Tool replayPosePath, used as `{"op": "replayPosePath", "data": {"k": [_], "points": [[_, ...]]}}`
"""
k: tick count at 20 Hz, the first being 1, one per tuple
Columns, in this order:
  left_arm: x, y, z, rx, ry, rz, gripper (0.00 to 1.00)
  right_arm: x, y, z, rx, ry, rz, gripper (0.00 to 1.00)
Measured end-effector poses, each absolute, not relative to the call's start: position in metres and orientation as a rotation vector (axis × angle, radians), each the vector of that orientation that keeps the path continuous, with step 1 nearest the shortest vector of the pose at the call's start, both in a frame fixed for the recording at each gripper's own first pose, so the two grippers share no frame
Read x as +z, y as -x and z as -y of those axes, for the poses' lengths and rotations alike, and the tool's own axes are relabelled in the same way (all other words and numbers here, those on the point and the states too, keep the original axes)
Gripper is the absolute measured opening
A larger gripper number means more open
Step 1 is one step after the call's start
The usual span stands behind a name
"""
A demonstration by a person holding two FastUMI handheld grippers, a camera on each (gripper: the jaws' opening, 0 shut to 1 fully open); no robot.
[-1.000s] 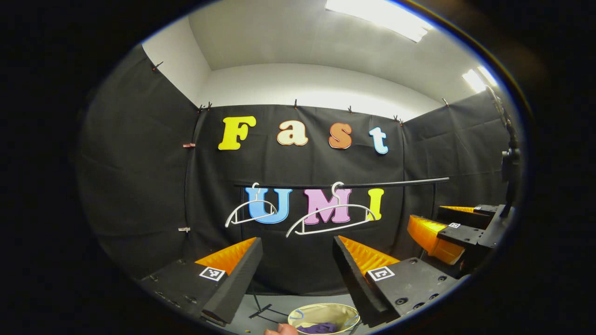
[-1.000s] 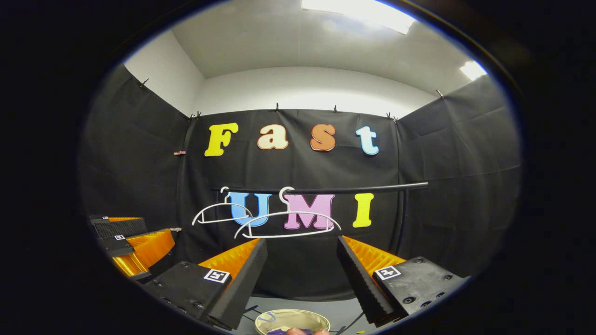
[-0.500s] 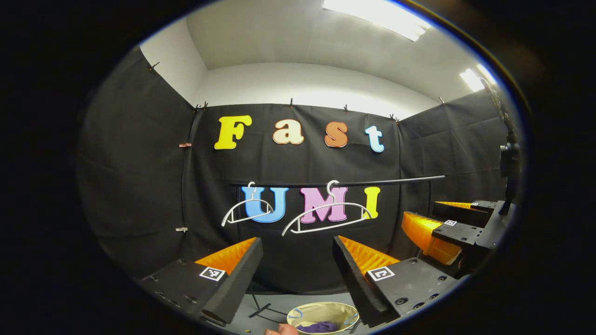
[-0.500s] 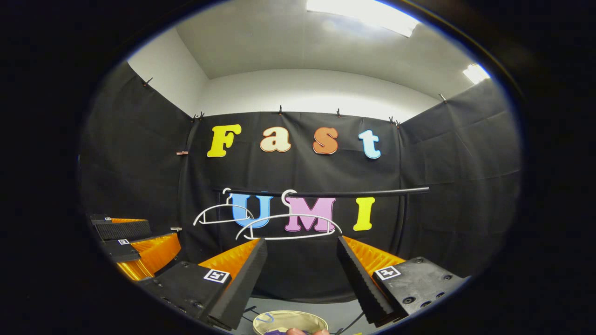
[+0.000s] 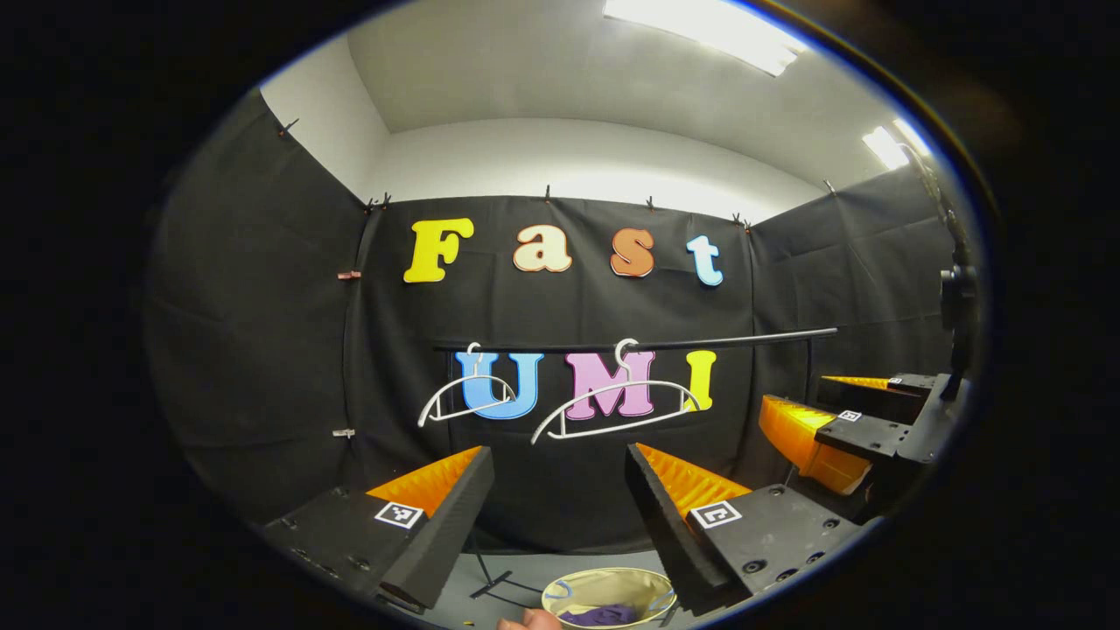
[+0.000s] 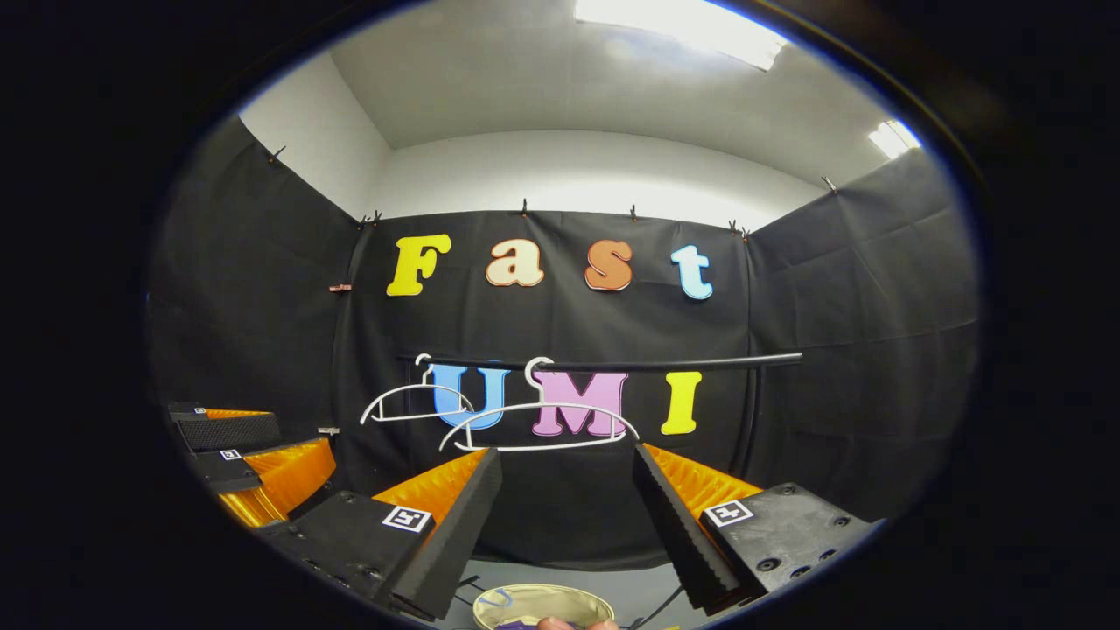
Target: Grasp the clothes on the hanger with both hands and then place them into the laundry hamper below.
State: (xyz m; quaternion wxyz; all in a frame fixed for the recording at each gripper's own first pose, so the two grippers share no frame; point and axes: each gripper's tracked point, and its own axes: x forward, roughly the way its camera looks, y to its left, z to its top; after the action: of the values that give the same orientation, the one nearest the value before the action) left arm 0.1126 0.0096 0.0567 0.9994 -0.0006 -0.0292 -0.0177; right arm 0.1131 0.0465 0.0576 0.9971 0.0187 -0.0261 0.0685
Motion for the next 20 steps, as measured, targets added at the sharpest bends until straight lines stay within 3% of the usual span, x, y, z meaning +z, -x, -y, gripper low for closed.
{"op": "replayPosePath", "data": {"k": [15, 20], "points": [[0.057, -0.114, -0.015, -0.024, 0.005, 0.060, 0.95, 0.050, -0.115, -0.046, 0.131, -0.053, 0.032, 0.97], [0.048, -0.118, -0.032, 0.062, -0.030, 0.050, 0.95, 0.038, -0.109, -0.061, 0.190, -0.071, 0.003, 0.97]]}}
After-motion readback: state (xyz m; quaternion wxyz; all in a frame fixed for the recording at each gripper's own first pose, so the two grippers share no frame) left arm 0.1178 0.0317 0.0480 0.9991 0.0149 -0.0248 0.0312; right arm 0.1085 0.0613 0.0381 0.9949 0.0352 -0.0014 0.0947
